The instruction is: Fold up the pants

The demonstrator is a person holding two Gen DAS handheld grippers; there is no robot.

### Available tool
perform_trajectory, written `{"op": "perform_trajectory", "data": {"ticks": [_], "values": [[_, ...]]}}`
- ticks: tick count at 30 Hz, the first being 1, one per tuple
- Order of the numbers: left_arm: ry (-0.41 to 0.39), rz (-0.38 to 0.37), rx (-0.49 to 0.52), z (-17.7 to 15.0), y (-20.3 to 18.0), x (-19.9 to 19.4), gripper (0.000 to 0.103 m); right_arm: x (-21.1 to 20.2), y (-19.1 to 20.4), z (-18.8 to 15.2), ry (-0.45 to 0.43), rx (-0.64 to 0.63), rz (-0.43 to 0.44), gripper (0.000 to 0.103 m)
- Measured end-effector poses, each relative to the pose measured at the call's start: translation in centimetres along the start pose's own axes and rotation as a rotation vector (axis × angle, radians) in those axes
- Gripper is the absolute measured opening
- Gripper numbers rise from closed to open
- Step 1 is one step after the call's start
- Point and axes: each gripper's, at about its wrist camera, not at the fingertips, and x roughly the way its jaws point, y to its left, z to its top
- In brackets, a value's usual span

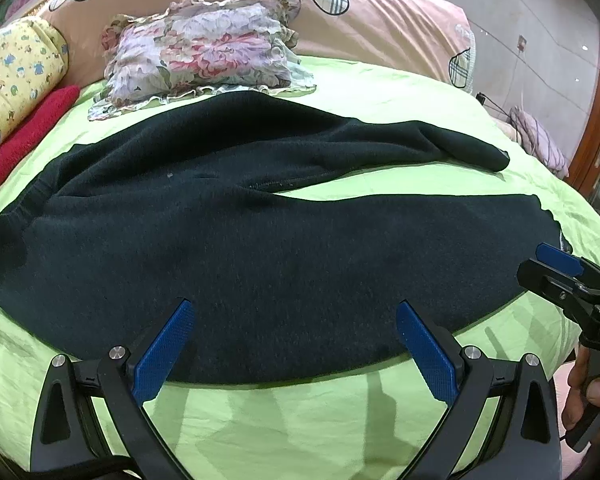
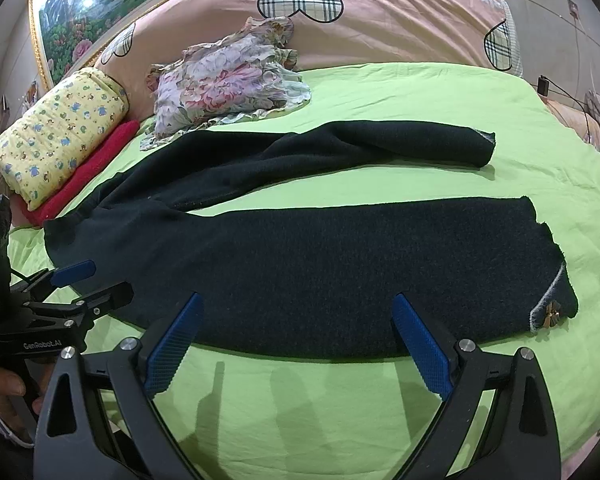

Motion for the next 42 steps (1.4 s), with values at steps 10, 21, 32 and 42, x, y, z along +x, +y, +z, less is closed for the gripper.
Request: {"op": "perform_trajectory", "data": {"ticks": [10,21,32,42], "values": [[-0.01,0.01,0.027,0.2,0.1,0.0,0.101,-0.1,-0.3,0.3,-0.002,0.015,0.002,0.096],[0.011,-0.013,0.031,0.3,-0.4,0.4,0.101,-0.1,-0.8,0.6,-0.005,0.037,0.009,0.096],[0.06,-0.014,0.054,0.7,-0.8,1.1,0.101,0.1,-1.7,0.7,-0.004,0.068,0.021,0.096],[0.089,-0.039,0.048,1.3,-1.2,1.5,0.101,0.1,-2.5,0.9,-0.004,0.084,0.029,0.096]]}}
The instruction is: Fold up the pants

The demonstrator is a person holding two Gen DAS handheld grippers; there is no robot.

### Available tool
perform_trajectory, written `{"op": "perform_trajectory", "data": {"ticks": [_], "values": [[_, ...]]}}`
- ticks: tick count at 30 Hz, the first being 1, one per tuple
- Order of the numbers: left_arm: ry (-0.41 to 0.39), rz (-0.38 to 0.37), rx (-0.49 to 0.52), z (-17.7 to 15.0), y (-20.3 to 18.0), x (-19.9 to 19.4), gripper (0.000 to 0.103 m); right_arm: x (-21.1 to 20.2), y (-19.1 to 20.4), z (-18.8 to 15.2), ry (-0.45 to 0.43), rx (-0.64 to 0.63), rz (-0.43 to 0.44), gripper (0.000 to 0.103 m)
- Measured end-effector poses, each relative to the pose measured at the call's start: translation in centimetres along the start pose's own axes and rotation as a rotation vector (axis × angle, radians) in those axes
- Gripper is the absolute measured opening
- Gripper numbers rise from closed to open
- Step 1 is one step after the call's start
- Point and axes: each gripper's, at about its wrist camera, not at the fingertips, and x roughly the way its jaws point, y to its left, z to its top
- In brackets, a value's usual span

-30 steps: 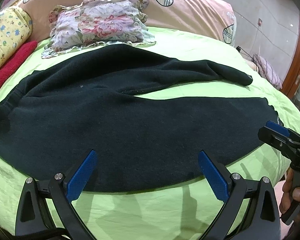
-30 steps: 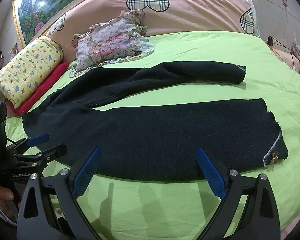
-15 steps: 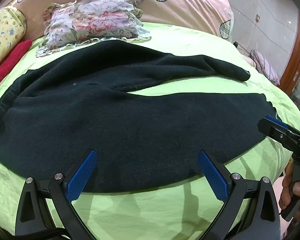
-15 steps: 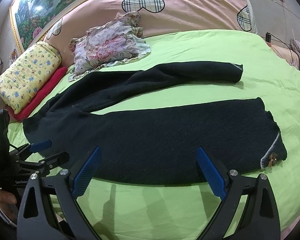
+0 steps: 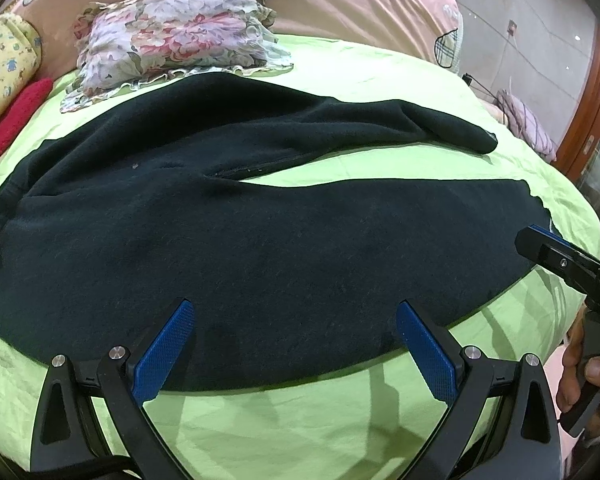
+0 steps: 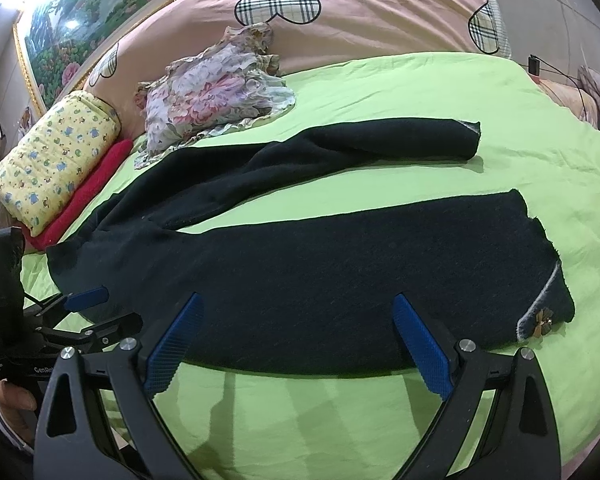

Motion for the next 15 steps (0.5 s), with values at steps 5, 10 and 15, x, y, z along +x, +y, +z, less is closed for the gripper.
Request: {"op": "perform_trajectory", "data": {"ticks": [5,10,15], "values": [[0.004,-0.018,0.01,1.2,0.0,0.2,0.101,0.0,-0.7,0.4,-0.002,0.014,0.002,0.096],[-0.028,-0.033,0.05,3.9,0.1,0.4,0.101,0.1,-1.8,1.7,0.0,0.02,-0.008,0.096],[-0.045,-0.038,0.127,7.7,0.0,1.1,0.101,0.5,-3.6,3.9,0.005,0.032,-0.021,0.096]]}}
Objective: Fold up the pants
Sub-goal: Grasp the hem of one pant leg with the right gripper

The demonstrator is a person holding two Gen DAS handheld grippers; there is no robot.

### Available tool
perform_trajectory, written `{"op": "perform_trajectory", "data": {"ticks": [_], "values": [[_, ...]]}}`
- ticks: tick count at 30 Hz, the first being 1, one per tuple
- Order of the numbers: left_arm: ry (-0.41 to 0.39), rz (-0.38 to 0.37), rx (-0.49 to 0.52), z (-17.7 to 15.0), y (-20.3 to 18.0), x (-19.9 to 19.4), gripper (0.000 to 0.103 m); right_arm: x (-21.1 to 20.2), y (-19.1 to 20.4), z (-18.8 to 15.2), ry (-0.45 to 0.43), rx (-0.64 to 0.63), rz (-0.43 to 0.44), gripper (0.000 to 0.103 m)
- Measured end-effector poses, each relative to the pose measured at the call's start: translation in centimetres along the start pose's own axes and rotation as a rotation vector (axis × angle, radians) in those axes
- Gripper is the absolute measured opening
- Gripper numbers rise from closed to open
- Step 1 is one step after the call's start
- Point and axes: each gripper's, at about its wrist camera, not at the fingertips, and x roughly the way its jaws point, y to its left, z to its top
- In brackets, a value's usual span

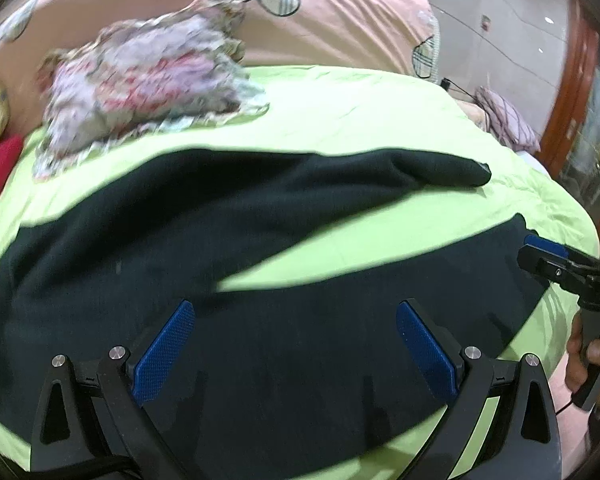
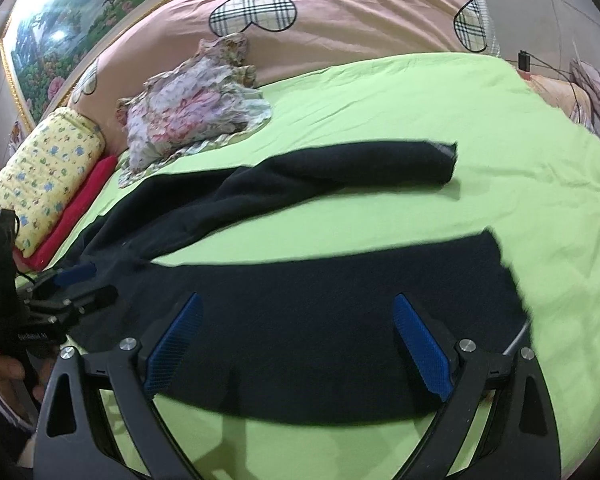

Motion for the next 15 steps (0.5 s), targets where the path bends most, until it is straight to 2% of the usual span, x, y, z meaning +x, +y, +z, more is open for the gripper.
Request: {"op": "perform_trajectory", "data": {"ticks": [6,10,15], "values": [[0.015,-0.009,0.069,4.4,0.2,2.1,0.101,0.7,-2.0,3.1,-0.005,-0.017,-0.031,0.096],[0.024,-0.011,0.175,7.2,-0.4,4.1,0.101,1.8,-4.2,5.7,0.02,0.024,-0.041,0.096],[0.055,-0.06,0.322,10.6,-1.4,6.9,0.101,3.4,-6.4,8.6,0.051,0.038,-0.071,0.096]]}}
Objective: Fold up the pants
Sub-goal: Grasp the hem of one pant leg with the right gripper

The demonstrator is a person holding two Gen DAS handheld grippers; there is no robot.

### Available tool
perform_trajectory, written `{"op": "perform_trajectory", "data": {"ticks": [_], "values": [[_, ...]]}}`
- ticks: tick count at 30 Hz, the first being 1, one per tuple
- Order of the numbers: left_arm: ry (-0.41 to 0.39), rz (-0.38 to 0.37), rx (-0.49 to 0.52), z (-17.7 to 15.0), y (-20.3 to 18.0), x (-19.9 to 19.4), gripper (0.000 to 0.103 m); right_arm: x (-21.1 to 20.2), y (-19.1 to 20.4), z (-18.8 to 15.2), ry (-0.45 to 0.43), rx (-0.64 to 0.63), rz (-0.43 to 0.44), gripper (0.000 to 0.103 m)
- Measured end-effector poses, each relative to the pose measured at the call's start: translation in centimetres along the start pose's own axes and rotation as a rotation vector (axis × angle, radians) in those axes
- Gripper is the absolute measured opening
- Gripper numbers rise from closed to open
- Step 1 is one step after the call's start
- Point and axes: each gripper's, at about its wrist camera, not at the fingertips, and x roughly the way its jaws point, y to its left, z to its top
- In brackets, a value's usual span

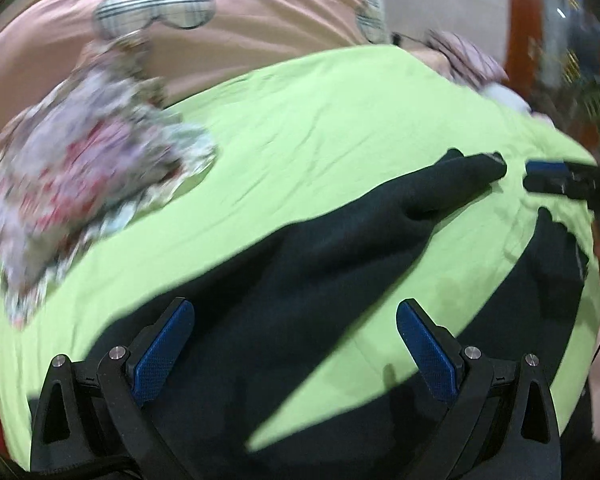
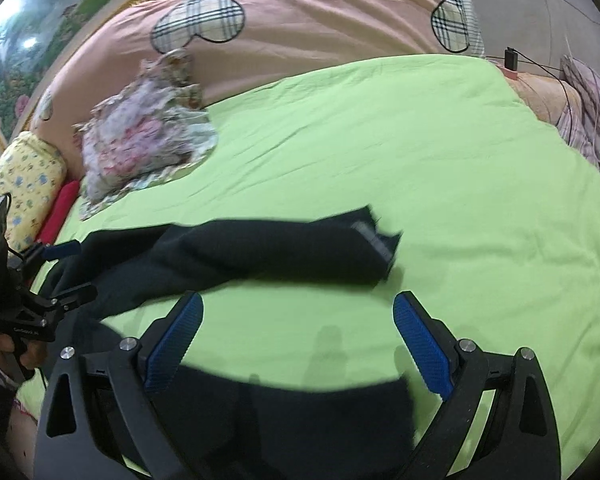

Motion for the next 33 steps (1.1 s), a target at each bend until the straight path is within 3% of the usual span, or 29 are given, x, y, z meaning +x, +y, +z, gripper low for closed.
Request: {"op": "perform_trajectory", "data": {"ticks": [5,11,13,18,20,21,22,23,24,25,26,28,33], "values": [[0.056,-0.05,0.099,2.6,0.8,3.2,0.101,1.2,-1.2,2.0,0.009,0.015,-0.013,0.096],[0.161,-0.128,0.149,3.9,2.9,7.2,0.101,3.1,-2.0,2.8,0.058,0.013,-0.004,0.096],[0.184,-0.121,0.126,4.1,3.9,8.5,0.101,3.7,-2.2,3.0,0.072,0.003,-0.001,0.096],[0.307,-0.265,0.03,3.9,5.7,11.4,0.098,5.1,-2.7,3.3,0.094,0.014,0.013,0.096],[0.371,-0.331,-0.022,3.5,6.0,12.5,0.084,5.2,-2.5,3.4,0.096,0.007,0.011,0.093],[0.406,-0.367,-0.055,3.0,6.0,13.1,0.078,5.2,-2.3,3.5,0.091,-0.003,0.006,0.078],[0.413,-0.393,-0.076,2.6,6.1,13.3,0.064,5.2,-2.1,3.5,0.089,-0.015,-0.009,0.058],[0.409,-0.413,-0.088,2.4,6.0,13.1,0.055,5.2,-2.0,3.5,0.093,-0.029,-0.047,0.05],[0.396,-0.425,-0.093,2.2,5.9,12.7,0.049,5.2,-2.0,3.5,0.096,-0.035,-0.059,0.033],[0.385,-0.433,-0.095,1.9,5.7,12.1,0.035,5.1,-2.1,3.4,0.1,-0.035,-0.054,0.014],[0.373,-0.434,-0.097,1.6,5.5,11.5,0.027,5.0,-2.3,3.4,0.1,-0.031,-0.048,0.009],[0.342,-0.45,-0.111,0.7,5.3,9.9,0.021,4.3,-2.4,3.2,0.086,-0.036,-0.046,0.009],[0.288,-0.476,-0.126,-0.8,5.4,6.9,0.015,2.3,-1.6,2.4,0.048,-0.102,-0.068,0.007]]}}
